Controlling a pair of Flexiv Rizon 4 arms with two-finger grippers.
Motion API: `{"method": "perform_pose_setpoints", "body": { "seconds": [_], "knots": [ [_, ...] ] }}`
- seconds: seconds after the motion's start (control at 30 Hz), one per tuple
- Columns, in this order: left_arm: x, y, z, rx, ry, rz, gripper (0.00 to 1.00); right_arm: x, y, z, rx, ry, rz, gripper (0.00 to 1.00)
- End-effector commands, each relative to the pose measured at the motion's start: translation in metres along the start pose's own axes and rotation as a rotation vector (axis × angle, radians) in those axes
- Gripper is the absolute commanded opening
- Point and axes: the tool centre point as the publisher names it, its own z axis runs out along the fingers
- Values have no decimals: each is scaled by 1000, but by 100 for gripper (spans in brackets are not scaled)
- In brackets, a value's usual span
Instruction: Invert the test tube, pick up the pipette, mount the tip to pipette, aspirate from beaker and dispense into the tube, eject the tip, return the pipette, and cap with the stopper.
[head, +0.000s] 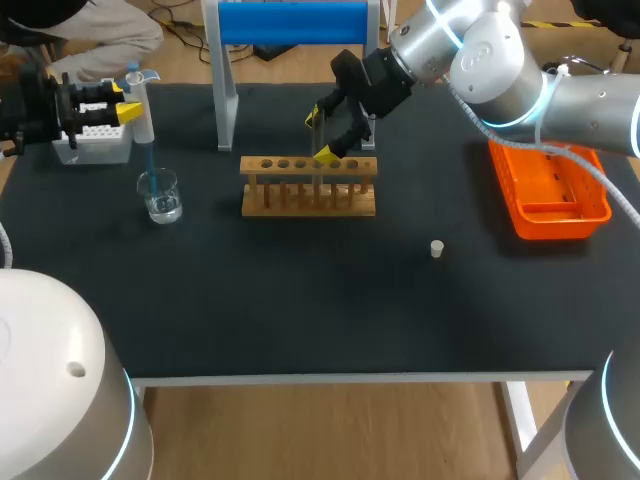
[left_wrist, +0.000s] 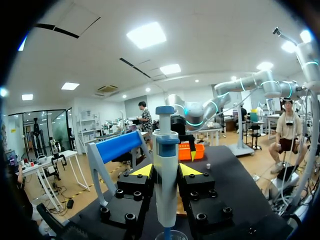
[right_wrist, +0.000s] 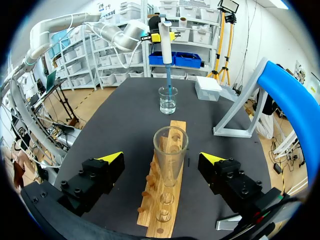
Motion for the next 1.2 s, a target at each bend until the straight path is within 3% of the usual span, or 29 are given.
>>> {"method": "perform_pose_setpoints", "body": {
  "seconds": [0.03,0.37,0.63,1.0,1.2],
  "knots": [
    [3,-13,-1,-19,-8,-2,0,1,1,-2,3,1,1,100],
    [4,-43,1,-53,-17,7,0,1,1,-2,3,1,1,100],
    [6,-77,13,-78,-30,18,0,1,1,-2,3,1,1,100],
    [4,-146,58,-76,42,27,0,1,1,-2,3,1,1,100],
    [3,-173,88,-66,103,30,0,1,1,-2,3,1,1,100]
  ]
}}
